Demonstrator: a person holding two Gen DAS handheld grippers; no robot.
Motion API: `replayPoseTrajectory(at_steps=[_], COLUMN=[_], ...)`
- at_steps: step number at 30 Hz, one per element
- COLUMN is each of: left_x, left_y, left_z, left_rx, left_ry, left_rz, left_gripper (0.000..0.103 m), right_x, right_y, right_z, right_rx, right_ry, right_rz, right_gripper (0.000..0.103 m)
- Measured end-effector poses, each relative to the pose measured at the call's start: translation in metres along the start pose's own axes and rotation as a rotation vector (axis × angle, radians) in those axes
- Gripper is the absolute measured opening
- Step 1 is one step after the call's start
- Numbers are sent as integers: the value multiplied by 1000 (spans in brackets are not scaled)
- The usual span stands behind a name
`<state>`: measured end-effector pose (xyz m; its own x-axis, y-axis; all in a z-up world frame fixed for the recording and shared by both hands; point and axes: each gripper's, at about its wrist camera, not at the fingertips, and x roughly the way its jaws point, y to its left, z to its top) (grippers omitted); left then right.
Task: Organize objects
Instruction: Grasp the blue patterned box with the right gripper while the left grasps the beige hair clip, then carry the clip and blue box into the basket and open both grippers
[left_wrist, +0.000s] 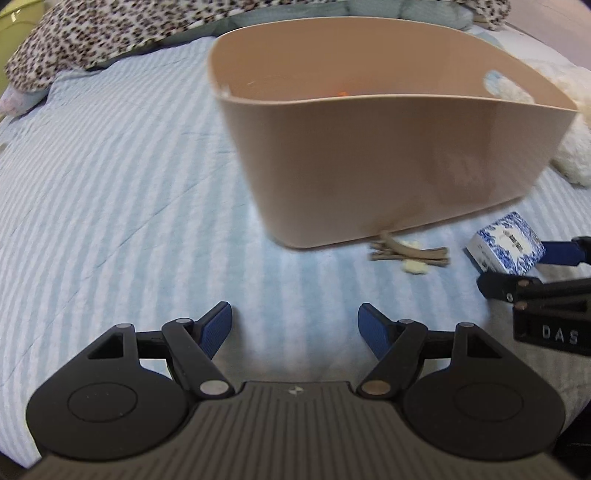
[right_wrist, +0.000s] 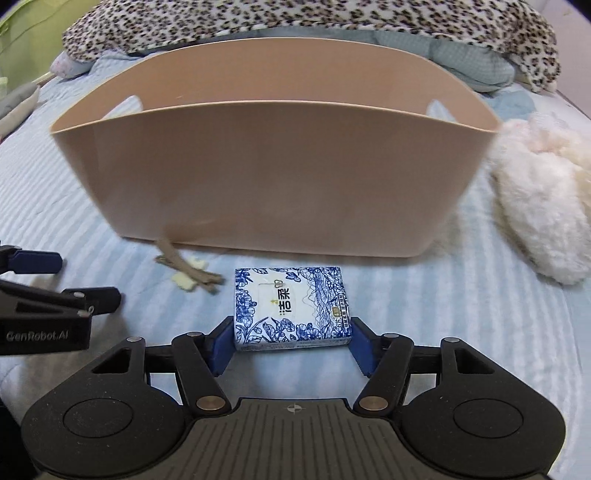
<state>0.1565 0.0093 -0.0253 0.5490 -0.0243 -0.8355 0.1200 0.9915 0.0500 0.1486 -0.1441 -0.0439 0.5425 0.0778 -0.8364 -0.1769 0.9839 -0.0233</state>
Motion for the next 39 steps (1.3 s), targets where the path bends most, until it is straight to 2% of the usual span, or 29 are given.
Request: replayPoseTrajectory(at_steps=[10,18,22,25,27,29,32,34,36,39], left_x=[6,22,29,33,34,34,31,30,28,29], left_y=[-34,-50,-57,-61,-59,-55,-49,-44,-42,-37], left_z=[2,9,12,12,10,11,12,15,15,18], left_rx=[4,-53,-75,-78,-80,-80,-98,-104,-97,-75], left_ry=[-55,-83,-97,-109,-114,-111,-102,-95,-89,-81], left_rz=[-101,-82,-24,7,-2,-19,-27,-29,-31,-38], left_gripper=[77,91,96,97,96,94,80,67,61,60], right_x=[2,4,8,10,11,11,11,11,11,11], right_y=[-26,-36,-37,-38,-36,-36,-36,-36,-35,-35], right_z=[2,-4,-2,-1,-1,0,0,0,-1,-1], right_rx=[66,68,71,65,56,51,51,50,48,45], right_ry=[8,10,13,13,12,12,12,11,11,12], right_rz=[-45,-57,-63,-63,-68,-71,-71,-72,-74,-75], right_gripper=[60,61,61,61,61,62,62,62,61,61])
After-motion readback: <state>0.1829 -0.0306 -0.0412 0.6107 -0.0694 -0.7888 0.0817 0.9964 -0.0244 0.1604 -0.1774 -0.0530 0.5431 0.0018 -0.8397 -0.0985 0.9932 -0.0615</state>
